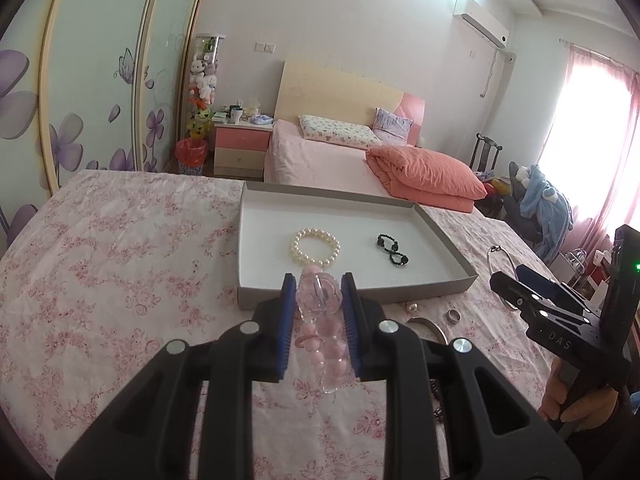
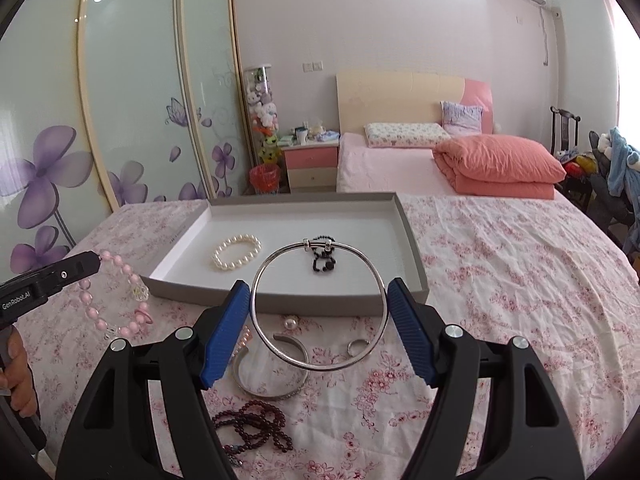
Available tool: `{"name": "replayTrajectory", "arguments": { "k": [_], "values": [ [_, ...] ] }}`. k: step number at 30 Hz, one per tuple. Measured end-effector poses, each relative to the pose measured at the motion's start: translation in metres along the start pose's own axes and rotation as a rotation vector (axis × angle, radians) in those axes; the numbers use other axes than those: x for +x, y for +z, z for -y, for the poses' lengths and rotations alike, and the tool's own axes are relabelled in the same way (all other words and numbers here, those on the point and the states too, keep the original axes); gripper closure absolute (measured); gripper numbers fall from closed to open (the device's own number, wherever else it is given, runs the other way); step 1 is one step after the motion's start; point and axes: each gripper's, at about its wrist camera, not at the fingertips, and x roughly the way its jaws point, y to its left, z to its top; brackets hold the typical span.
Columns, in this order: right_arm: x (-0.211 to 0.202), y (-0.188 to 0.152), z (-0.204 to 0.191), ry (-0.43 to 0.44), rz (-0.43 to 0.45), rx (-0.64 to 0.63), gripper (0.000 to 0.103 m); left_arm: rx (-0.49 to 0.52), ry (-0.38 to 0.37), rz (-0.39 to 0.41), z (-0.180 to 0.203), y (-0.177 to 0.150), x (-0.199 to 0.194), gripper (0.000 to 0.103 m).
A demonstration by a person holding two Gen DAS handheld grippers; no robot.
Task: Organize jewelry
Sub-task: 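Carry the pink bracelet and silver hoop into the tray and open both tools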
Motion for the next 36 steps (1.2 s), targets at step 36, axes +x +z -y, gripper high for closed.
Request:
{"name": "replayTrajectory", "arguments": {
  "k": [36],
  "values": [
    [0.061, 0.051, 0.001, -0.028, 0.12, 0.019, 0.032, 0.044, 0.039, 0.105, 0.032, 0.067, 0.068, 0.08]
  ]
}}
